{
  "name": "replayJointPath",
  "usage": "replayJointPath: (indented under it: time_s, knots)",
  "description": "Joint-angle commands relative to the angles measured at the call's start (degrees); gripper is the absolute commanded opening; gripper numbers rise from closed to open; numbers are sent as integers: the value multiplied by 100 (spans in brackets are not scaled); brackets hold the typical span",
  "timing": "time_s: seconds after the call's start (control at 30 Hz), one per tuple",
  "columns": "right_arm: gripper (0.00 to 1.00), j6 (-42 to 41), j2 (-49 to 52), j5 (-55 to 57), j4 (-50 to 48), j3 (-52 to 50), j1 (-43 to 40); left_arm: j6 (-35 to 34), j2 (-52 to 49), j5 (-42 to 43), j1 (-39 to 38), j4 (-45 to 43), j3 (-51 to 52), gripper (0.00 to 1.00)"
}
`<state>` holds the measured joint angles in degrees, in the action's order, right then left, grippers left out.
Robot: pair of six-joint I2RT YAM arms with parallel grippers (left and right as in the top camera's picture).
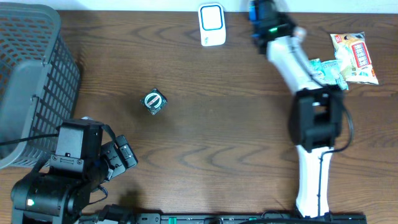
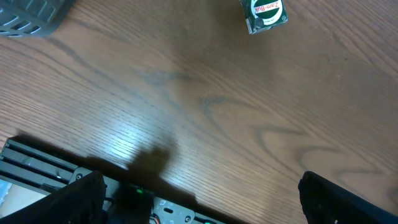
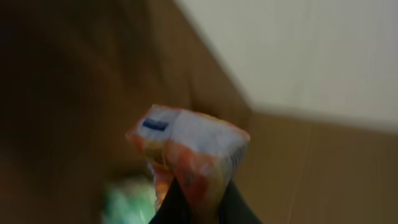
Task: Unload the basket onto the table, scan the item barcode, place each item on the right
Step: 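Carry the orange box to the back-right corner and release it, then move the right gripper left and down over the green Zam-Buk tin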
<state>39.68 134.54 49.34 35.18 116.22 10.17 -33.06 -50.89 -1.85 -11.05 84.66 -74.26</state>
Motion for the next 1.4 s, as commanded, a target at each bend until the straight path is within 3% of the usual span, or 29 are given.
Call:
replayJointPath:
  time_s: [0.0, 0.07, 0.1, 0.13, 0.17, 0.2, 0.4, 0.67, 1.07, 1.2, 1.37]
  knots:
    - [1, -1307, -369, 302, 531, 87, -501, -26, 4, -31, -2, 15, 4, 98]
    - [3, -1759, -369, 299, 927, 87, -769, -24, 4, -31, -2, 15, 4, 98]
    - [19, -2022, -369, 280, 1088, 87, -890, -24, 4, -31, -2, 15, 4, 98]
    - [40, -2308, -369, 197, 1237, 87, -1019, -26, 4, -31, -2, 15, 4, 97]
    - [87, -2481, -369, 48, 1351, 87, -1119, -26, 4, -31, -2, 15, 4, 98]
    - [99, -2568, -369, -164, 1462, 87, -1209, -26, 4, -31, -2, 15, 4, 97]
    - [99, -2660, -372, -1641, 1923, 87, -1486, -24, 4, -31, -2, 15, 4, 97]
    - [99, -3027, -544, -2946, 2041, 87, -1174, -24, 4, -31, -2, 15, 4, 98]
    - [99, -3482, -1060, -8690, 2118, 85, -127, -24, 4, -31, -2, 15, 4, 97]
    - [99, -3493, -1025, -8964, 1910, 13, 365, -24, 4, -31, -2, 15, 4, 97]
    - [99, -3762, -933, -8295, 1528, -22, 1104, -24, 4, -31, -2, 15, 4, 98]
